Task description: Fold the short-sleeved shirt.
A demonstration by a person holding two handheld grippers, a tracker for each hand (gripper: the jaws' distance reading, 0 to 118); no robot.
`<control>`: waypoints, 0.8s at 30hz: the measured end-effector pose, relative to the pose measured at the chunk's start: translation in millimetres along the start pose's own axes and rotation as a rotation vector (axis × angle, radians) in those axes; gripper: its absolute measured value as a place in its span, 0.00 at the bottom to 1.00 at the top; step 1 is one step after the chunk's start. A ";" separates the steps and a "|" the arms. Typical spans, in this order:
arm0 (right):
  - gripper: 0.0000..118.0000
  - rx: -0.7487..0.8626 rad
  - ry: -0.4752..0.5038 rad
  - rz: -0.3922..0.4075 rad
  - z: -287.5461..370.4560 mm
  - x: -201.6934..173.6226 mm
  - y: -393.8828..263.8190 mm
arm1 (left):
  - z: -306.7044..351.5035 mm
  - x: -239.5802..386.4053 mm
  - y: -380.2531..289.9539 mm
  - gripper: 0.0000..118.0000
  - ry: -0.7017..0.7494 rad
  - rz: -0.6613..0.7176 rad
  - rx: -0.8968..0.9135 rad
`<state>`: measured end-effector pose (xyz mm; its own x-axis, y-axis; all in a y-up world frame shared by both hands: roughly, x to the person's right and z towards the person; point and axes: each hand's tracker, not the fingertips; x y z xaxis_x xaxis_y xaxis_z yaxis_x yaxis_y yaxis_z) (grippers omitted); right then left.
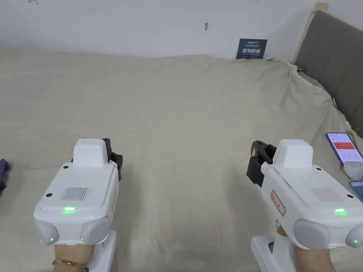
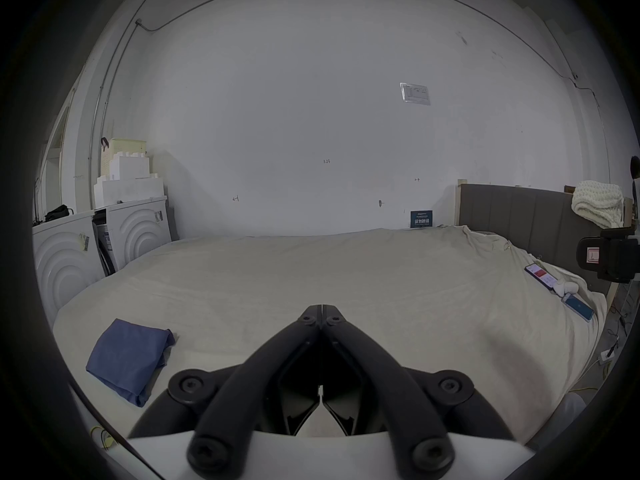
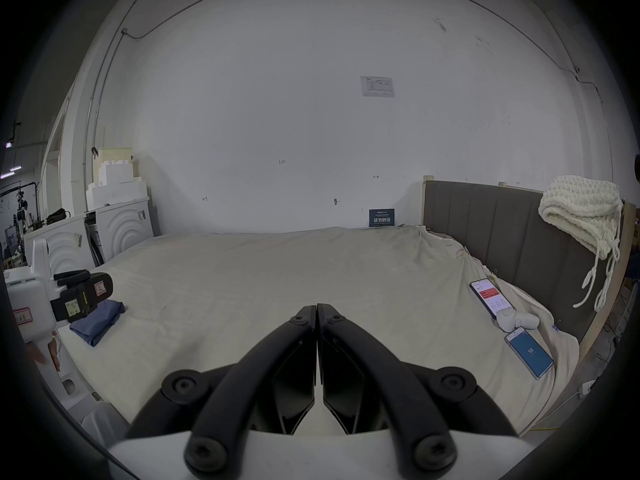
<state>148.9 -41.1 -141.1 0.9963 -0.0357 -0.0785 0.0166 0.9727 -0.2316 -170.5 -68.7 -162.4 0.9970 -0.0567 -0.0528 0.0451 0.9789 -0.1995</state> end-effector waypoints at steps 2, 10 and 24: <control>0.00 0.000 -0.002 -0.002 -0.4 -0.2 0.8 | -0.1 0.0 0.3 0.00 -0.001 -0.004 -0.001; 0.00 0.008 0.002 0.002 -0.7 -1.0 4.0 | 0.0 -0.1 0.3 0.00 -0.004 -0.004 -0.004; 0.00 0.006 0.010 0.009 -1.7 -2.9 4.9 | 0.2 -0.3 -0.3 0.00 -0.004 -0.005 -0.005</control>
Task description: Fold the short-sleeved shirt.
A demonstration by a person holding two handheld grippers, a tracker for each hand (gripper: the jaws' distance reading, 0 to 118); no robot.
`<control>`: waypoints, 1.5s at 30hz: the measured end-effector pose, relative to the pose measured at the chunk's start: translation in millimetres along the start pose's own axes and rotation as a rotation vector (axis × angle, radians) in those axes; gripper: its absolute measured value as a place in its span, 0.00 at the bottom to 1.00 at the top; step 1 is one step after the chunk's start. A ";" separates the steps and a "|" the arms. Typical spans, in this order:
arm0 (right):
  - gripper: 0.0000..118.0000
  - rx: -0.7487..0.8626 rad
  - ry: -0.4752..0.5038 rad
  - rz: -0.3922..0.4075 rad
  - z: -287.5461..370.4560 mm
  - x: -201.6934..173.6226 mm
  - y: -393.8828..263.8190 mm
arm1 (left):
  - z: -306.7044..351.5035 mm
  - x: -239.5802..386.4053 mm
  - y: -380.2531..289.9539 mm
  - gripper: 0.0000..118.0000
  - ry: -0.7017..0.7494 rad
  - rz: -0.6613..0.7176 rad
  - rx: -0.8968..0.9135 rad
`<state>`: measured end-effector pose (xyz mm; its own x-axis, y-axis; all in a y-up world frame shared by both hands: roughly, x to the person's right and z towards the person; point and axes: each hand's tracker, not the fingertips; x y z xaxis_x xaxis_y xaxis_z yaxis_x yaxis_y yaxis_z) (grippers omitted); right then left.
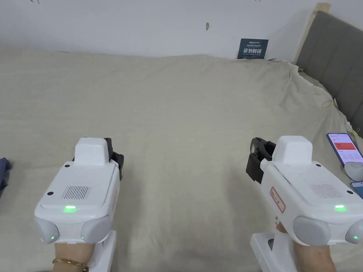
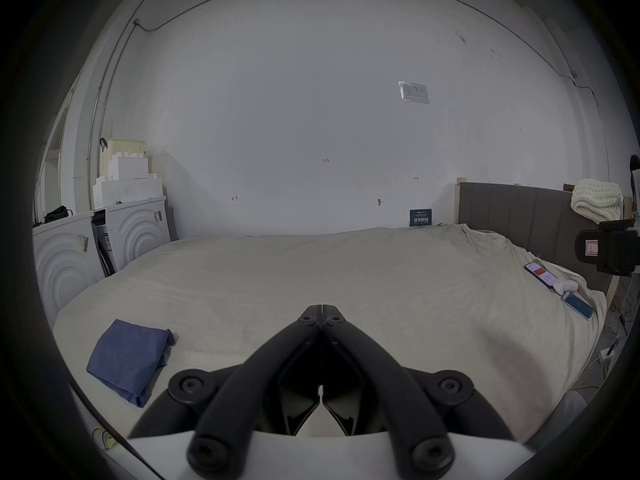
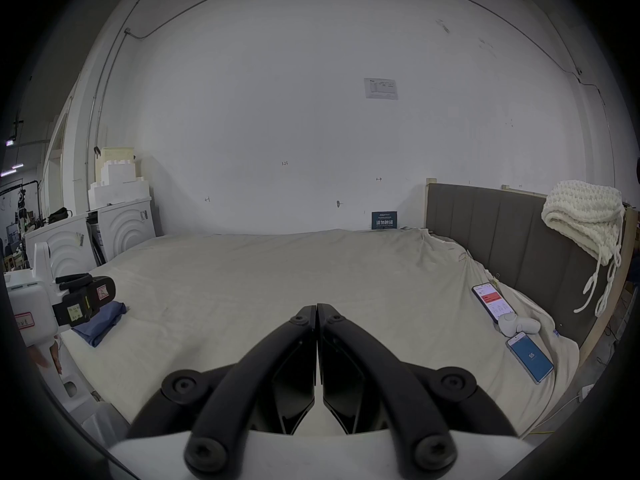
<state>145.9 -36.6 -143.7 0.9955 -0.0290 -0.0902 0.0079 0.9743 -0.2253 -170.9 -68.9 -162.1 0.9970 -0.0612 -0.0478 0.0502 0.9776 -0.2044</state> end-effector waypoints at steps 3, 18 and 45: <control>0.00 -0.002 0.001 0.000 0.0 -0.7 -0.8 | 0.3 -0.3 -0.8 0.00 -0.002 0.002 0.000; 0.00 -0.001 0.002 -0.001 0.5 -0.9 -0.4 | 0.0 1.2 -1.4 0.00 -0.001 0.005 0.000; 0.99 -0.267 0.020 -0.200 1.8 5.3 14.7 | 12.6 11.4 -1.4 1.00 -0.040 0.126 -0.209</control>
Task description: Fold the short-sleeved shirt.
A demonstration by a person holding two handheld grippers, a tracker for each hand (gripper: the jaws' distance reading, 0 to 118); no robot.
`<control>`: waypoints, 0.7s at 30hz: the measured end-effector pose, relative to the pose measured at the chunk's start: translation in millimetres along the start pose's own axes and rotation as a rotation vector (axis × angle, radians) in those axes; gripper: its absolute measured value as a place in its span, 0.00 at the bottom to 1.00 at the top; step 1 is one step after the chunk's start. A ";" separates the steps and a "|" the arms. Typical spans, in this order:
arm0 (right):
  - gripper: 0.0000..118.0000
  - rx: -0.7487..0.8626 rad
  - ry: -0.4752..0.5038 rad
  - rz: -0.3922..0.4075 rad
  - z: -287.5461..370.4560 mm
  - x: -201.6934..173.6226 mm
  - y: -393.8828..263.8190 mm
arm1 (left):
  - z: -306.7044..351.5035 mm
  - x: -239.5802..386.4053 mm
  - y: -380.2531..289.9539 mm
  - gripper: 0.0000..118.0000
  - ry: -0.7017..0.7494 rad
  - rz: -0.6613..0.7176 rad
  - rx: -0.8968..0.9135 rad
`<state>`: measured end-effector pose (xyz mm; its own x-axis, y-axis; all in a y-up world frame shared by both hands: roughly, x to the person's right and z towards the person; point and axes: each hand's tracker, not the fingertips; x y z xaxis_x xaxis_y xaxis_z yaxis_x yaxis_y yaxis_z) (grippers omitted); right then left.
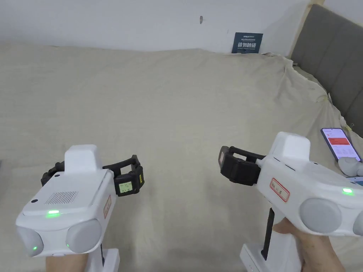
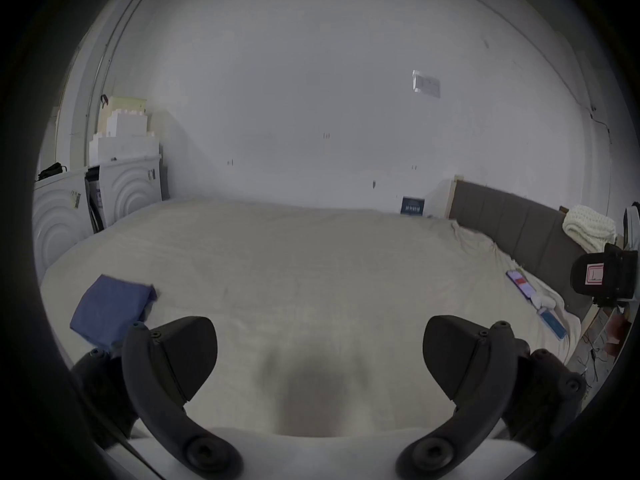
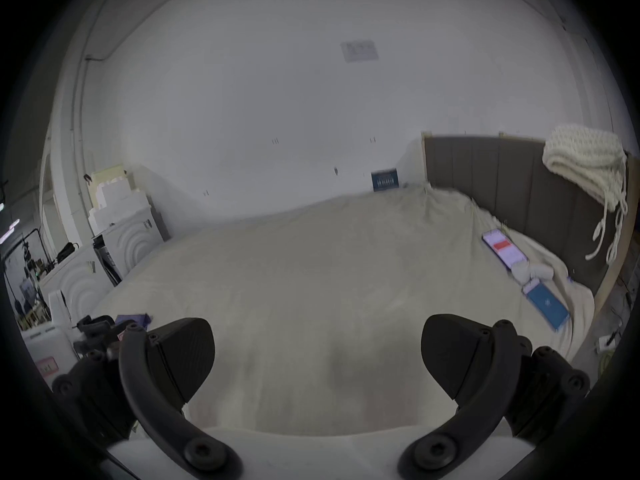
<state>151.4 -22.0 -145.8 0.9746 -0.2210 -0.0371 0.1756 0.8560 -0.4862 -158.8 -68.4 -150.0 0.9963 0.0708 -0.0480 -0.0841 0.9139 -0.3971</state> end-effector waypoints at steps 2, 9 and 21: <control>0.99 -0.162 -0.051 -0.005 -10.6 -2.4 3.3 | 0.1 5.1 -6.0 1.00 0.007 -0.001 -0.084; 0.99 -0.461 -0.144 -0.022 -20.8 -11.9 -20.3 | 0.9 9.7 -43.1 1.00 -0.021 0.038 -0.234; 0.99 -0.580 -0.168 -0.052 -60.7 -16.7 -40.3 | -21.8 8.1 -71.4 1.00 -0.002 0.000 -0.336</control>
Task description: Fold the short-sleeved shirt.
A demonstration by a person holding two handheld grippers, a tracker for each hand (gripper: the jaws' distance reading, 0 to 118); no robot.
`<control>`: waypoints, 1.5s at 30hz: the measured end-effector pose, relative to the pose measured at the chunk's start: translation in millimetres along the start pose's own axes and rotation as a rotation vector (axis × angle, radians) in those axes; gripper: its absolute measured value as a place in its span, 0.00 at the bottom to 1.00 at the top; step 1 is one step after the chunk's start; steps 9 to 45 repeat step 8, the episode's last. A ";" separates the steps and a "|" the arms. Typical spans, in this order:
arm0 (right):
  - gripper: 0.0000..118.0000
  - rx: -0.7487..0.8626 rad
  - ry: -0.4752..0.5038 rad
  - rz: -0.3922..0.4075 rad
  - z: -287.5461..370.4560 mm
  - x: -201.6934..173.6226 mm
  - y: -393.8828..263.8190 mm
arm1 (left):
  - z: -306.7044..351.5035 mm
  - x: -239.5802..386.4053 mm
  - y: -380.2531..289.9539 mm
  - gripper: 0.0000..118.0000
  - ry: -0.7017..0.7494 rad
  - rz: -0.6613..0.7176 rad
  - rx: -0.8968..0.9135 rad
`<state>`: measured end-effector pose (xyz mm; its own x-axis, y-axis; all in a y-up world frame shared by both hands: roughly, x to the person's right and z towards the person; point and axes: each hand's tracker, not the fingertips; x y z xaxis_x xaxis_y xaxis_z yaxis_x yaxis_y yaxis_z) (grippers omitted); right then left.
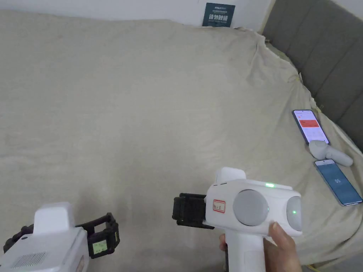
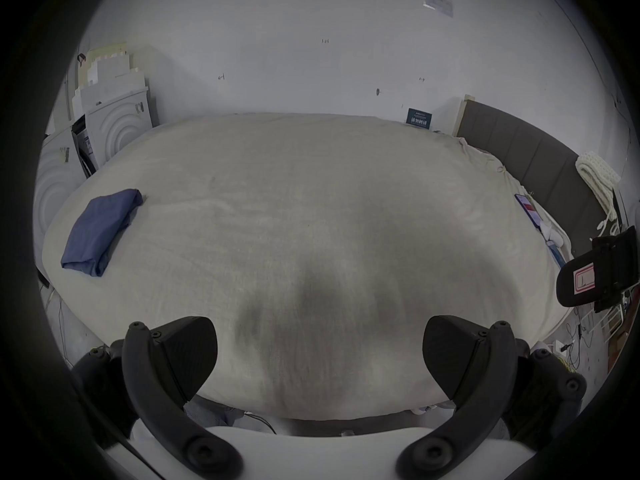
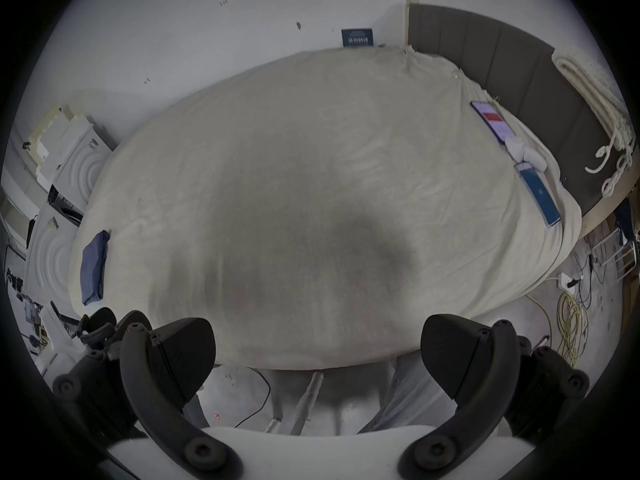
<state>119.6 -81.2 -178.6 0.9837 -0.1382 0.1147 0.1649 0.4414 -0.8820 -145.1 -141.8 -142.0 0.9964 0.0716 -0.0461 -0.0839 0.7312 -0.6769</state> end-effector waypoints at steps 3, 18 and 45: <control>0.99 0.020 -0.026 0.034 -11.1 -9.6 4.7 | -12.0 -5.4 5.0 1.00 0.001 0.022 -0.030; 0.99 -0.019 -0.189 0.201 -53.4 -28.3 28.1 | -45.5 -21.8 33.8 1.00 0.018 0.119 -0.064; 0.99 -0.019 -0.189 0.201 -53.4 -28.3 28.1 | -45.5 -21.8 33.8 1.00 0.018 0.119 -0.064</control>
